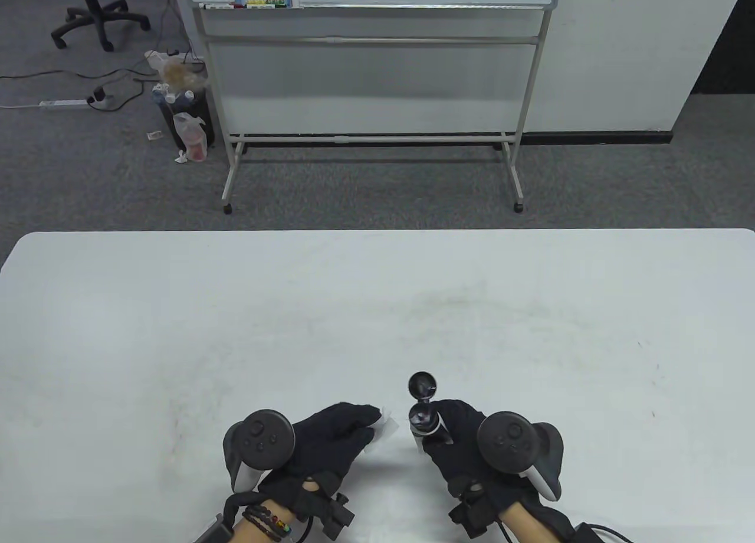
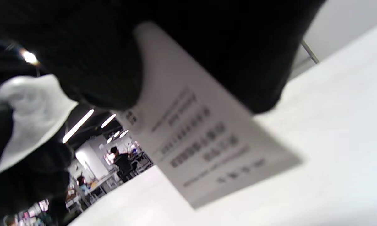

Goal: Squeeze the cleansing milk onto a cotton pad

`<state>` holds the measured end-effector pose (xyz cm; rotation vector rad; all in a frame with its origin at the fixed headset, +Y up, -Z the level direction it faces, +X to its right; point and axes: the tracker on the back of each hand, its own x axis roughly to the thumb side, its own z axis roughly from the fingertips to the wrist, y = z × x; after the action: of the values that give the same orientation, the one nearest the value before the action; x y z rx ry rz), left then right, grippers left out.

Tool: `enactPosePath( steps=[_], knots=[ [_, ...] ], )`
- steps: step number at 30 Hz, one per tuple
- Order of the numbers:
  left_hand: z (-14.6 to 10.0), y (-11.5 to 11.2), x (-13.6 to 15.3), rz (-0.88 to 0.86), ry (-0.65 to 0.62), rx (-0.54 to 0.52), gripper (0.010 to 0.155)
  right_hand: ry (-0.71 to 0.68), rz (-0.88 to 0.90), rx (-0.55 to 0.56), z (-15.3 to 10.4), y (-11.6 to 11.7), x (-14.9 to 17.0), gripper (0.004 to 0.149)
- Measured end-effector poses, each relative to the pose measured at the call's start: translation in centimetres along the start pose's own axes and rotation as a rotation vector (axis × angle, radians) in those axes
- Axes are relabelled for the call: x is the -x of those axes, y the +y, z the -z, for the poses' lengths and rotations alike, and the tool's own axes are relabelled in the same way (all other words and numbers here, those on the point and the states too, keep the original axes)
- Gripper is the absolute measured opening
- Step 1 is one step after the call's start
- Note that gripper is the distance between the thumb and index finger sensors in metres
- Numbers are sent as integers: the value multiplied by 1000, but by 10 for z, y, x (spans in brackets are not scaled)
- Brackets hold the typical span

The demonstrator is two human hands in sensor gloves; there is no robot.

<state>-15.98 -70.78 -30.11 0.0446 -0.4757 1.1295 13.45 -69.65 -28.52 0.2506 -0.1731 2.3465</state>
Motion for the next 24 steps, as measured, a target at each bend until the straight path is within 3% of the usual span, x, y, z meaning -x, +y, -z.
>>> enactPosePath(
  steps=[2,6,15,18,24],
  knots=[
    [2,3,9,-71,46,42,39,-34,60,28,1,-2,3,59],
    [7,5,22,-132,75,71,39,-62,148,-2,3,-3,5,88],
    [11,8,31,-126,123,108,39,-78,150,-21,1,0,5,103],
    [11,8,31,-114,126,116,39,-62,173,-27,0,2,5,97],
    [14,5,37,-66,174,185,40,-101,234,71,-2,2,3,74]
  ],
)
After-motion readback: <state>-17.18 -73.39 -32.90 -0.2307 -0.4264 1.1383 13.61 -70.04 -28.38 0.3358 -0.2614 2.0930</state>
